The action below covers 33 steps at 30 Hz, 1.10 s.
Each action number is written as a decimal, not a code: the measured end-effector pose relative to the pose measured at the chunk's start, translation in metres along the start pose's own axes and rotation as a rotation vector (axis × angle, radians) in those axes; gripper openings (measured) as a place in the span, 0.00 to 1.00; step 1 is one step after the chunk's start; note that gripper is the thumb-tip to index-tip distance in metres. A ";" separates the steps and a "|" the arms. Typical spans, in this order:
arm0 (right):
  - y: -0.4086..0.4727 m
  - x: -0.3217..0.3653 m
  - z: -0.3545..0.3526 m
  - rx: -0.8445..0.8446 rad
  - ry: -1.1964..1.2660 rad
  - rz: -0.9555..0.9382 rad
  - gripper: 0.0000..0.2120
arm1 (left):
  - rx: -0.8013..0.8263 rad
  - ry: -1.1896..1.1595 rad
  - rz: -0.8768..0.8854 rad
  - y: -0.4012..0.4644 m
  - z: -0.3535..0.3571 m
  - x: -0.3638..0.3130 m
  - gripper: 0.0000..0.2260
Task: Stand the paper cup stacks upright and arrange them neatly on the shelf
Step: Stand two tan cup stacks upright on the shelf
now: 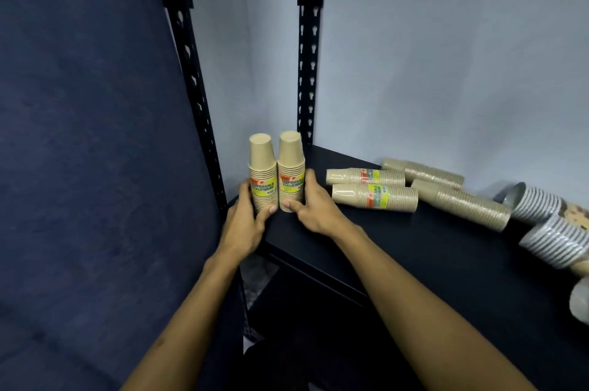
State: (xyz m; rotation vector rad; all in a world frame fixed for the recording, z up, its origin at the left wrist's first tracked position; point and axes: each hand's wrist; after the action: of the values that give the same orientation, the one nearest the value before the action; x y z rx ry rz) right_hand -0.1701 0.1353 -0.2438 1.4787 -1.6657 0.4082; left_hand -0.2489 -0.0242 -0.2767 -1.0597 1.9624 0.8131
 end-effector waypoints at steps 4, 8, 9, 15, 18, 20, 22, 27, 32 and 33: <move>0.011 -0.014 0.005 -0.016 -0.049 -0.018 0.24 | -0.059 0.029 -0.028 0.012 0.008 0.005 0.26; 0.013 -0.025 0.009 -0.050 -0.071 -0.039 0.26 | -0.106 0.045 -0.059 0.015 0.013 0.010 0.27; 0.013 -0.026 0.010 -0.051 -0.071 -0.040 0.27 | -0.113 0.048 -0.062 0.016 0.013 0.011 0.27; 0.017 -0.034 0.014 -0.042 -0.104 -0.028 0.24 | -0.141 0.097 -0.081 0.017 0.018 0.011 0.26; 0.016 -0.035 0.016 -0.045 -0.100 -0.016 0.25 | -0.140 0.118 -0.082 0.014 0.018 0.010 0.25; 0.014 -0.033 0.015 -0.046 -0.093 -0.023 0.27 | -0.133 0.112 -0.081 0.011 0.017 0.009 0.26; 0.011 -0.030 0.014 -0.046 -0.067 -0.044 0.32 | -0.123 0.106 -0.089 0.008 0.015 0.006 0.29; -0.007 -0.021 0.009 -0.054 -0.082 -0.033 0.42 | -0.090 0.080 -0.143 -0.001 0.014 -0.001 0.44; -0.051 -0.013 0.002 -0.003 -0.337 -0.035 0.30 | -0.136 -0.044 -0.166 -0.042 0.022 -0.002 0.51; -0.060 -0.013 0.000 0.012 -0.396 -0.056 0.26 | -0.142 -0.067 -0.170 -0.053 0.028 -0.001 0.50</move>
State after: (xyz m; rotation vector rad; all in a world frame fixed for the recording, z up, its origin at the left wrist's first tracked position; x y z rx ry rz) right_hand -0.1153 0.1292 -0.2710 1.6906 -1.9215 0.0957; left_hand -0.1935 -0.0259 -0.2994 -1.2477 1.7530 0.8919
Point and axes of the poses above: each hand's wrist, its own y-axis towards the middle knuckle, its own z-axis out of the palm, x = y × z, and after that the axes turned 8 degrees about -z, right-handed
